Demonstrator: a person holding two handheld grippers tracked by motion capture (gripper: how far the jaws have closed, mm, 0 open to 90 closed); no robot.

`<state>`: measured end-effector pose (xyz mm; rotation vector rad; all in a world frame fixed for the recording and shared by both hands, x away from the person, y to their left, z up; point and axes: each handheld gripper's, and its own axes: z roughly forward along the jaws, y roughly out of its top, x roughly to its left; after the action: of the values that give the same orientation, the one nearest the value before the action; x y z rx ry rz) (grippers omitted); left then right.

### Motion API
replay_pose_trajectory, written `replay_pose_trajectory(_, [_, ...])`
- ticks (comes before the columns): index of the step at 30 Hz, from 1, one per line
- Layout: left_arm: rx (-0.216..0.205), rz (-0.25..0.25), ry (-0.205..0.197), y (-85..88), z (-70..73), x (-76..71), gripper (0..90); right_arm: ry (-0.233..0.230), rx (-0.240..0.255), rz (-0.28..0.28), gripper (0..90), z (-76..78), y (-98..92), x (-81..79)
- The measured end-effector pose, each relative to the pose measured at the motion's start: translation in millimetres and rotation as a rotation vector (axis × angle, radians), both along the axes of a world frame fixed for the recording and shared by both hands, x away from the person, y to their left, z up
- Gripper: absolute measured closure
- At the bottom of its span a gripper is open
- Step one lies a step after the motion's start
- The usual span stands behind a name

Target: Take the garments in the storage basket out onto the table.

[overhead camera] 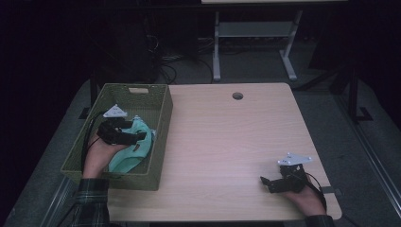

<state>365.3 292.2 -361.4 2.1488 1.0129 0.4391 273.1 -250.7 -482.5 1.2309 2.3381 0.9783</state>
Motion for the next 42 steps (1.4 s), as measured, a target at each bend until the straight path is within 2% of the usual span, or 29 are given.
replay_pose_trajectory(3, [0.016,-0.004,0.006,-0.8,-4.4,1.8,29.5,0.000,0.000,0.000,0.9,0.0,0.0,0.0])
replay_pose_trajectory(6, [0.018,-0.005,0.026,-1.9,-9.2,3.3,31.4,0.000,0.000,0.000,0.9,0.0,0.0,0.0])
replay_pose_trajectory(8, [0.039,-0.010,0.045,-4.2,-12.9,5.6,31.8,-0.001,0.000,0.000,1.0,-0.1,0.0,0.0])
replay_pose_trajectory(12, [0.041,-0.020,0.057,-7.5,-18.1,7.1,32.6,0.000,0.000,0.000,0.9,0.0,0.0,0.0])
replay_pose_trajectory(14, [0.063,-0.030,0.072,-10.8,-23.2,8.9,33.4,0.000,0.000,0.000,0.9,0.0,0.0,0.0])
replay_pose_trajectory(17, [0.072,-0.038,0.080,-14.1,-26.9,10.0,34.0,0.000,0.000,0.000,0.9,0.0,0.0,0.0])
replay_pose_trajectory(22, [0.127,-0.042,0.108,-20.4,-35.8,13.5,33.3,0.000,0.000,0.000,0.9,0.0,0.0,0.0])
replay_pose_trajectory(26, [0.136,-0.043,0.123,-21.2,-39.6,14.8,32.7,0.000,0.000,0.000,0.9,0.0,0.0,0.0])
replay_pose_trajectory(27, [0.146,-0.037,0.145,-21.1,-42.8,15.7,32.6,0.000,0.000,0.000,0.9,0.0,0.0,0.0])
replay_pose_trajectory(35, [0.180,-0.007,0.196,-19.7,-51.1,18.1,31.8,0.000,0.000,0.000,0.9,0.0,0.0,0.0])
replay_pose_trajectory(36, [0.186,0.011,0.221,-18.8,-53.4,19.1,32.0,0.000,0.000,0.000,0.9,0.0,0.0,0.0])
replay_pose_trajectory(38, [0.199,0.017,0.233,-18.7,-54.8,19.5,32.0,0.000,0.000,0.000,0.9,0.0,0.0,0.0])
replay_pose_trajectory(40, [0.208,0.031,0.272,-18.0,-58.1,20.4,34.8,-0.001,0.000,0.000,0.9,0.0,0.0,0.0])
replay_pose_trajectory(42, [0.212,0.034,0.279,-17.4,-58.4,20.7,37.3,0.000,0.000,0.000,0.9,0.0,0.0,-0.1])
